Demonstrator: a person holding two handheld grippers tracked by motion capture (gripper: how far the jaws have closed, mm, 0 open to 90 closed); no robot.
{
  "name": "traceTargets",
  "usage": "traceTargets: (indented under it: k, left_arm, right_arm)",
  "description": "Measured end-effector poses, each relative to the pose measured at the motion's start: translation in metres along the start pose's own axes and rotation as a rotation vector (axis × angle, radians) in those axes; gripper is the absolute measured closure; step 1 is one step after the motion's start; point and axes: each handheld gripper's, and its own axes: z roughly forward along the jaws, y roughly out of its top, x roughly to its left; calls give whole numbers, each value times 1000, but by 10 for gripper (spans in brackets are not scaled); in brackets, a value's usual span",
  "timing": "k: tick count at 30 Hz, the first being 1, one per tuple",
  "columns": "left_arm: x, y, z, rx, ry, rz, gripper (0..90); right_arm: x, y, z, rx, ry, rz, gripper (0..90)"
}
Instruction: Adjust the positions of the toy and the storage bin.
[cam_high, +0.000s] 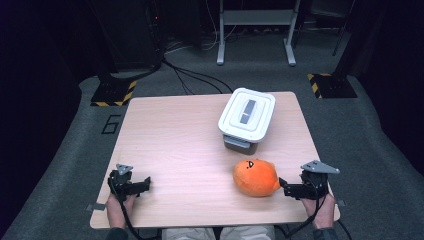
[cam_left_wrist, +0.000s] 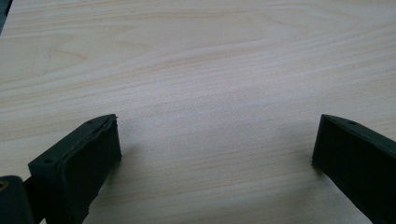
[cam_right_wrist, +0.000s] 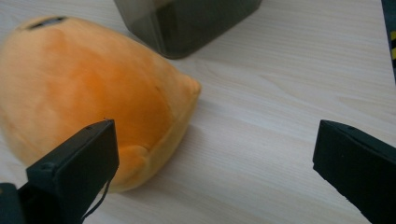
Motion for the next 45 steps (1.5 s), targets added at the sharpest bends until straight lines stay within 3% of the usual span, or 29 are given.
traceTargets:
  k: [8, 19, 22, 24, 25, 28, 31, 33, 34, 35, 36, 38, 39, 40, 45]
  left_arm:
    - [0, 0, 0, 2, -2, 0, 7]
    - [1, 0, 0, 3, -6, 1, 7]
    - [1, 0, 0, 2, -2, 4, 7]
    - [1, 0, 0, 5, -4, 2, 7]
    - [1, 0, 0, 3, -2, 3, 7]
    - [1, 0, 0, 2, -2, 4, 7]
    - [0, 0, 0, 1, 0, 4, 8]
    - [0, 0, 0, 0, 0, 5, 9]
    - [0, 0, 0, 0, -2, 7, 9]
    - [0, 0, 0, 0, -2, 7, 9]
    - [0, 0, 0, 0, -2, 7, 9]
    - [0, 0, 0, -1, -2, 7, 9]
    - [0, 0, 0, -1, -2, 7, 9]
    - [0, 0, 0, 0, -1, 8, 10]
    - [0, 0, 0, 0, -2, 8, 11]
  right_arm:
    - [19, 18, -7, -32, 60, -34, 0]
    - [47, 37, 14, 1, 119, -93, 0]
    - [54, 40, 24, 10, 138, -122, 119]
    - [54, 40, 27, 23, 139, -119, 146]
    - [52, 39, 36, 75, 165, -93, 214]
    - [49, 36, 42, 99, 210, -53, 301]
    - [45, 33, 48, 166, 266, -64, 347]
    - [44, 33, 48, 163, 265, -66, 382]
    - [42, 30, 47, 160, 263, -63, 475]
    - [42, 30, 47, 160, 263, -63, 475]
    - [41, 27, 45, 143, 251, -51, 565]
    - [41, 24, 42, 111, 228, -38, 616]
    - [41, 24, 42, 111, 228, -38, 616]
    - [43, 21, 39, 72, 211, -40, 651]
    - [45, 20, 33, 33, 185, -36, 666]
